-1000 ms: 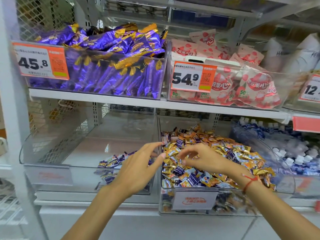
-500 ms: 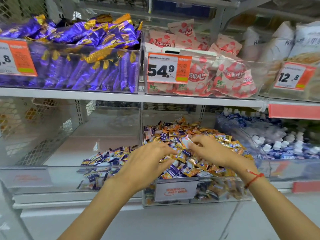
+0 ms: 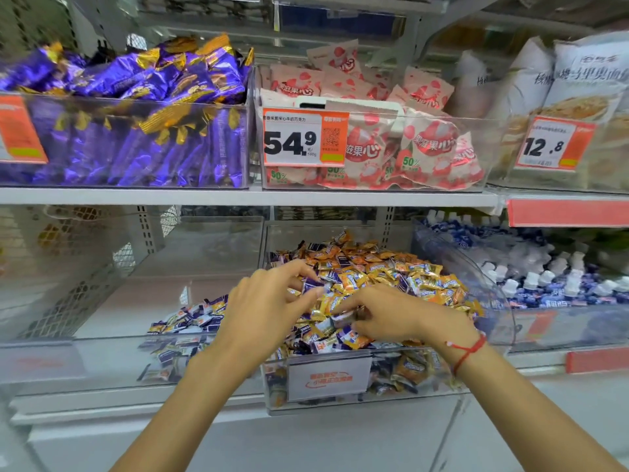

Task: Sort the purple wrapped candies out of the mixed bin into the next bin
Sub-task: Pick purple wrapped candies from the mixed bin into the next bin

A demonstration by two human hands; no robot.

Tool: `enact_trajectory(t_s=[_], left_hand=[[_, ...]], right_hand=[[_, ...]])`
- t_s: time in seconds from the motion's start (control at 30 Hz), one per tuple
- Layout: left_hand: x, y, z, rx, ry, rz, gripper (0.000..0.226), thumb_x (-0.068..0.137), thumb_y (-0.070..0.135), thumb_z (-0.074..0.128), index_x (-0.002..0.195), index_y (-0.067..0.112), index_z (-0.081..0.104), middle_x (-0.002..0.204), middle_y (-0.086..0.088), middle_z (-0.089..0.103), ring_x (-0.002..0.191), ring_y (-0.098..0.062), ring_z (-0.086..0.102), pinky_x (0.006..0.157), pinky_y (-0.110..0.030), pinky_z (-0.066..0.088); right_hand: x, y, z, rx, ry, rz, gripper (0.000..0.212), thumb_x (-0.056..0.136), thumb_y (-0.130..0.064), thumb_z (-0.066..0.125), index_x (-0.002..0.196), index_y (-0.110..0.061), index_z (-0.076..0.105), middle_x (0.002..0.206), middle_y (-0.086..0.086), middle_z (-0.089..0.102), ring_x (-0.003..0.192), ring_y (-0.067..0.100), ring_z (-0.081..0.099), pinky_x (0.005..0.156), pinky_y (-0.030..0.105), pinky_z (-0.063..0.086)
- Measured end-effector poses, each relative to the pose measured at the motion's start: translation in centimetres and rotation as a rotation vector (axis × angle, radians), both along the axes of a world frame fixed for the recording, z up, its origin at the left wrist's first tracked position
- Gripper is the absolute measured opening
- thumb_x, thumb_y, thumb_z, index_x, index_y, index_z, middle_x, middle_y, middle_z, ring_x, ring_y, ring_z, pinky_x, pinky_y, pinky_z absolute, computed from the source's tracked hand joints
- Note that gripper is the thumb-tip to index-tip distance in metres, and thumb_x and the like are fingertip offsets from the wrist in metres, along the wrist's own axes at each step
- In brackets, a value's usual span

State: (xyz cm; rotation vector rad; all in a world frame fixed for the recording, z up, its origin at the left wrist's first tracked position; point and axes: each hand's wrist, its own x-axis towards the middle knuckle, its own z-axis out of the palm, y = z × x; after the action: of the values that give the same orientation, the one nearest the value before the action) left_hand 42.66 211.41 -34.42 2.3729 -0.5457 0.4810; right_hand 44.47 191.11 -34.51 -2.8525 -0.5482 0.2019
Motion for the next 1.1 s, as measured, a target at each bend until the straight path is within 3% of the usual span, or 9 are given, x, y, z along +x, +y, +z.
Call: enact_trajectory(t_s=[0.1, 0.17, 0.27, 0.33, 0.43, 0.6, 0.73, 0.87, 1.1], left_hand=[[-0.3, 0.9, 0.5, -0.046, -0.046, 0.035, 0.01, 0.084, 0.054, 0.062, 0.088, 0.048, 0.057, 0.081, 0.023, 0.066, 0.076, 0.01, 0.064, 0.073, -0.025, 0.054], [-0.3, 1.6, 0.4, -0.081, -0.05, 0.047, 0.01, 0.083, 0.053, 0.064, 0.089, 0.045, 0.061, 0.08, 0.021, 0.069, 0.076, 0.01, 0.064, 0.073, -0.026, 0.055], [-0.2, 2.7, 0.0, -0.102, -0.041, 0.059, 0.01, 0.083, 0.05, 0.067, 0.089, 0.043, 0.063, 0.078, 0.021, 0.069, 0.074, 0.011, 0.064, 0.072, -0.024, 0.056], [-0.1, 3.4, -0.2, -0.114, -0.038, 0.058, 0.007, 0.084, 0.048, 0.067, 0.087, 0.044, 0.062, 0.077, 0.021, 0.069, 0.074, 0.012, 0.064, 0.071, -0.021, 0.055], [-0.1, 4.0, -0.2, -0.139, -0.04, 0.068, 0.006, 0.084, 0.046, 0.068, 0.087, 0.042, 0.064, 0.077, 0.02, 0.07, 0.073, 0.013, 0.064, 0.068, -0.014, 0.051], [0.3, 4.1, 0.0, -0.19, -0.043, 0.064, 0.012, 0.083, 0.047, 0.068, 0.09, 0.037, 0.066, 0.076, 0.017, 0.071, 0.072, 0.008, 0.066, 0.071, -0.023, 0.056], [0.5, 3.7, 0.0, -0.215, -0.034, 0.077, 0.012, 0.082, 0.049, 0.067, 0.088, 0.039, 0.066, 0.076, 0.018, 0.071, 0.072, 0.008, 0.066, 0.074, -0.029, 0.057], [0.4, 3.4, 0.1, -0.203, -0.022, 0.087, 0.012, 0.082, 0.05, 0.067, 0.088, 0.04, 0.066, 0.076, 0.02, 0.07, 0.072, 0.01, 0.065, 0.072, -0.027, 0.056], [1.2, 6.6, 0.6, -0.297, -0.002, 0.188, 0.009, 0.082, 0.048, 0.068, 0.085, 0.04, 0.066, 0.072, 0.019, 0.07, 0.069, 0.006, 0.066, 0.077, -0.036, 0.055]], right_hand=[[0.3, 0.6, 0.5, 0.057, 0.188, 0.062, 0.043, 0.091, -0.016, 0.06, 0.13, -0.035, 0.058, 0.108, -0.02, 0.054, 0.081, 0.0, 0.053, 0.072, 0.017, 0.045], [0.6, 1.2, 0.5, 0.025, 0.246, 0.092, 0.039, 0.091, -0.016, 0.064, 0.127, -0.029, 0.062, 0.114, -0.016, 0.054, 0.083, -0.005, 0.051, 0.072, 0.012, 0.039], [1.0, 1.7, 0.2, -0.014, 0.192, 0.015, 0.033, 0.085, -0.013, 0.072, 0.115, -0.026, 0.069, 0.126, -0.003, 0.058, 0.114, 0.011, 0.053, 0.088, 0.028, 0.046], [1.2, 1.6, -0.1, -0.017, 0.133, 0.007, 0.025, 0.082, -0.018, 0.075, 0.105, -0.027, 0.072, 0.118, -0.003, 0.062, 0.111, 0.014, 0.056, 0.093, 0.036, 0.05], [1.6, 0.7, -0.8, 0.163, 0.074, -0.003, 0.015, 0.081, -0.021, 0.076, 0.095, -0.025, 0.075, 0.105, -0.007, 0.068, 0.098, 0.009, 0.059, 0.092, 0.039, 0.051], [1.3, -0.2, -0.4, 0.606, -0.032, -0.249, 0.035, 0.09, -0.019, 0.068, 0.124, -0.015, 0.06, 0.117, -0.001, 0.055, 0.108, 0.014, 0.057, 0.083, 0.026, 0.049], [0.6, 0.2, -0.1, 0.877, 0.08, -0.351, 0.045, 0.088, -0.014, 0.069, 0.129, -0.009, 0.053, 0.113, 0.003, 0.052, 0.076, 0.01, 0.064, 0.058, 0.015, 0.052], [0.5, 0.8, 0.1, 1.007, 0.1, -0.438, 0.053, 0.083, -0.015, 0.074, 0.131, -0.008, 0.054, 0.107, 0.001, 0.058, 0.063, 0.008, 0.064, 0.056, 0.014, 0.051], [-0.1, 4.2, 1.9, 1.295, 0.103, -0.419, 0.058, 0.077, -0.017, 0.078, 0.13, -0.008, 0.056, 0.106, 0.003, 0.068, 0.07, 0.007, 0.067, 0.062, 0.016, 0.053]])
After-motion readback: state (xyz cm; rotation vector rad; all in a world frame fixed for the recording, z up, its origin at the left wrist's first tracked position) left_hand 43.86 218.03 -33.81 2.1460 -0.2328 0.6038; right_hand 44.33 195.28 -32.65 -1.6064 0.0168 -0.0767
